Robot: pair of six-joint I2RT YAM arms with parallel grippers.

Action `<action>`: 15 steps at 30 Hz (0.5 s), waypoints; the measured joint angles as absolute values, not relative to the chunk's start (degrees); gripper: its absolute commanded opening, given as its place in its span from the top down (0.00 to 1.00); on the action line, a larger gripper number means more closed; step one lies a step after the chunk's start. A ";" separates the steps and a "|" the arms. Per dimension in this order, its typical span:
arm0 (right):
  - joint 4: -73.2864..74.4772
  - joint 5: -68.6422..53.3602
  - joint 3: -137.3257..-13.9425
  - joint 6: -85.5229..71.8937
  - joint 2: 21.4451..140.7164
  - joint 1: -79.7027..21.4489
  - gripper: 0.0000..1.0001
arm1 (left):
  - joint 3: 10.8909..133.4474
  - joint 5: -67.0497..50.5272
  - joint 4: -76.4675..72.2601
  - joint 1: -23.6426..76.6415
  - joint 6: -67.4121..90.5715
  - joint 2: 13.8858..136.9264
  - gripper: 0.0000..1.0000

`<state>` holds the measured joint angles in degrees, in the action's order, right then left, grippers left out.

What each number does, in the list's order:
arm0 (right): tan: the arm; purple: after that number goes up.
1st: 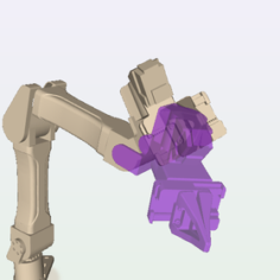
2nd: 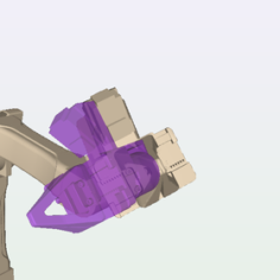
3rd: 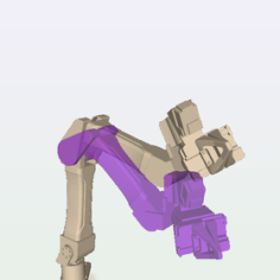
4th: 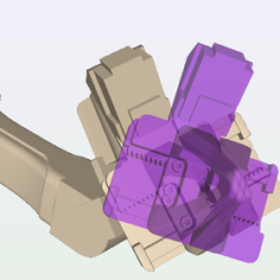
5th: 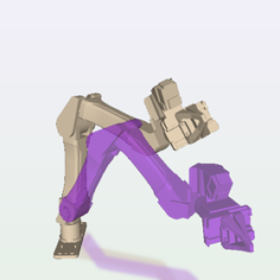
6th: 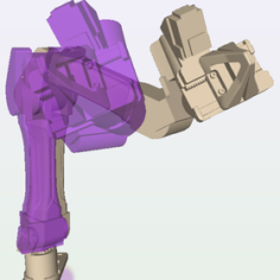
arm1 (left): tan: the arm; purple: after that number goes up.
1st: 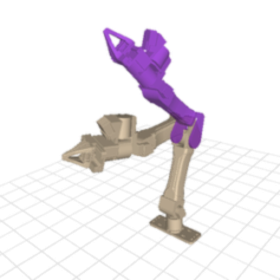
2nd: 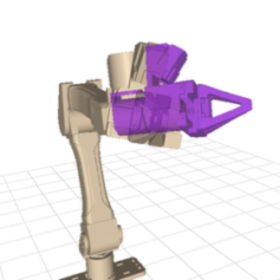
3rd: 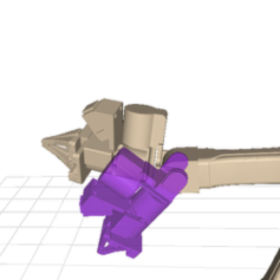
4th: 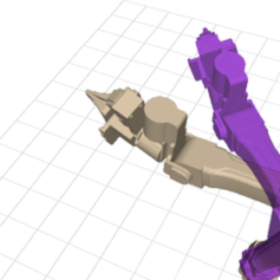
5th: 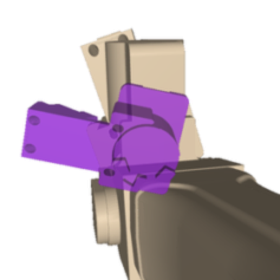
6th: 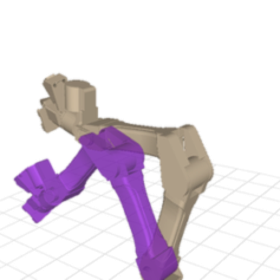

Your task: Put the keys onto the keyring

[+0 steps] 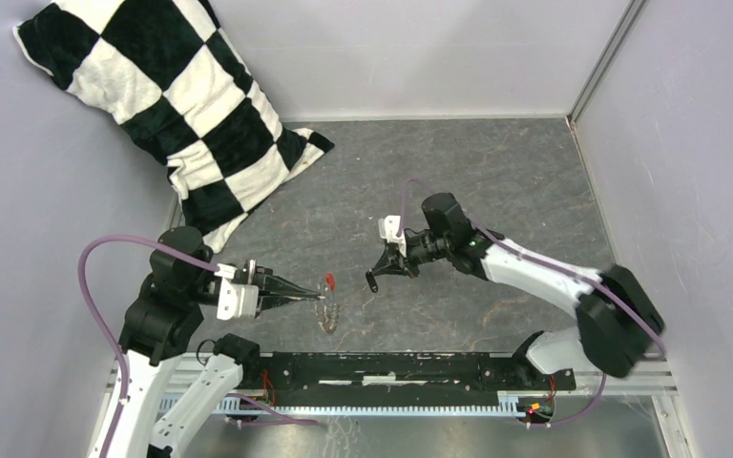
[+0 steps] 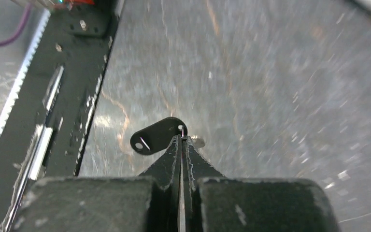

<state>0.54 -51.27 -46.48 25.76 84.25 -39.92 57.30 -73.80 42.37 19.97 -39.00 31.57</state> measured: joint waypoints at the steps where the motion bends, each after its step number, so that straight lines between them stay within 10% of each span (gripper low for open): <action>1: 0.30 -50.11 -46.50 25.71 80.90 -41.08 0.99 | 57.30 -74.11 42.39 19.97 -38.94 31.92 0.98; 15: 16.75 -33.56 -61.14 30.15 67.07 -57.21 0.99 | 57.30 -77.08 42.35 19.97 -37.39 37.08 0.98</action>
